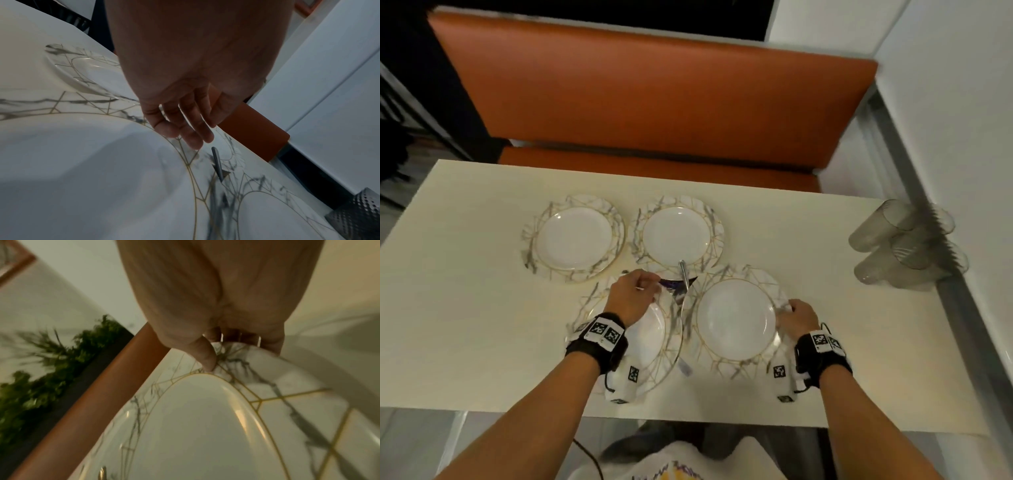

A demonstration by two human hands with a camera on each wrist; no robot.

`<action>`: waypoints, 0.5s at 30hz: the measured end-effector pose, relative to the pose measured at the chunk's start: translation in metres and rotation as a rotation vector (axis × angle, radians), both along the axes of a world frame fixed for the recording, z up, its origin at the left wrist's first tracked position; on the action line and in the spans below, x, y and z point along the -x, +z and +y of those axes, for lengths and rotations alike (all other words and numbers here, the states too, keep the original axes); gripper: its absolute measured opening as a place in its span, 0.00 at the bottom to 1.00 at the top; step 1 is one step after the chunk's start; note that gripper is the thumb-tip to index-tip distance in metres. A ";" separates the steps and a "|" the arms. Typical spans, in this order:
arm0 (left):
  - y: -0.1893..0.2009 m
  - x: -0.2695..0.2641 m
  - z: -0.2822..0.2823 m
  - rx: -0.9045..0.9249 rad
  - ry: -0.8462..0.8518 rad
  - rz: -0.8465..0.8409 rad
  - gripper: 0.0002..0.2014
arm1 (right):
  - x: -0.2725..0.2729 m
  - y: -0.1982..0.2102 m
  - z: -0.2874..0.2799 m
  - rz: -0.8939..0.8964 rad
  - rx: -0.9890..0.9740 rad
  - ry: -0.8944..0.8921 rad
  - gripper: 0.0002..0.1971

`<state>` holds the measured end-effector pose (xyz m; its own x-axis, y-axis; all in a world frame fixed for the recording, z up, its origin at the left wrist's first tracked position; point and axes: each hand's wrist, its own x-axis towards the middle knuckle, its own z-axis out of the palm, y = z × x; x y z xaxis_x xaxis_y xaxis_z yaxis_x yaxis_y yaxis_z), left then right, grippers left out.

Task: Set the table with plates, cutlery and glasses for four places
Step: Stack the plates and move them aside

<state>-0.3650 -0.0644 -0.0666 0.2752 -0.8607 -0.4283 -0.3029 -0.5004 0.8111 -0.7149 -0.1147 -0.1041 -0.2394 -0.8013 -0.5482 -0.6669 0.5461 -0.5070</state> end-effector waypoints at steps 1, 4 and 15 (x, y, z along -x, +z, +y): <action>0.001 -0.003 -0.001 0.002 -0.005 0.008 0.07 | 0.002 0.007 -0.001 -0.014 -0.007 0.009 0.03; 0.005 -0.012 -0.003 0.025 -0.009 0.039 0.08 | 0.005 0.031 -0.004 -0.071 0.021 -0.001 0.08; 0.022 -0.014 -0.048 0.021 -0.115 0.080 0.16 | -0.040 0.113 -0.046 -0.319 0.389 -0.085 0.09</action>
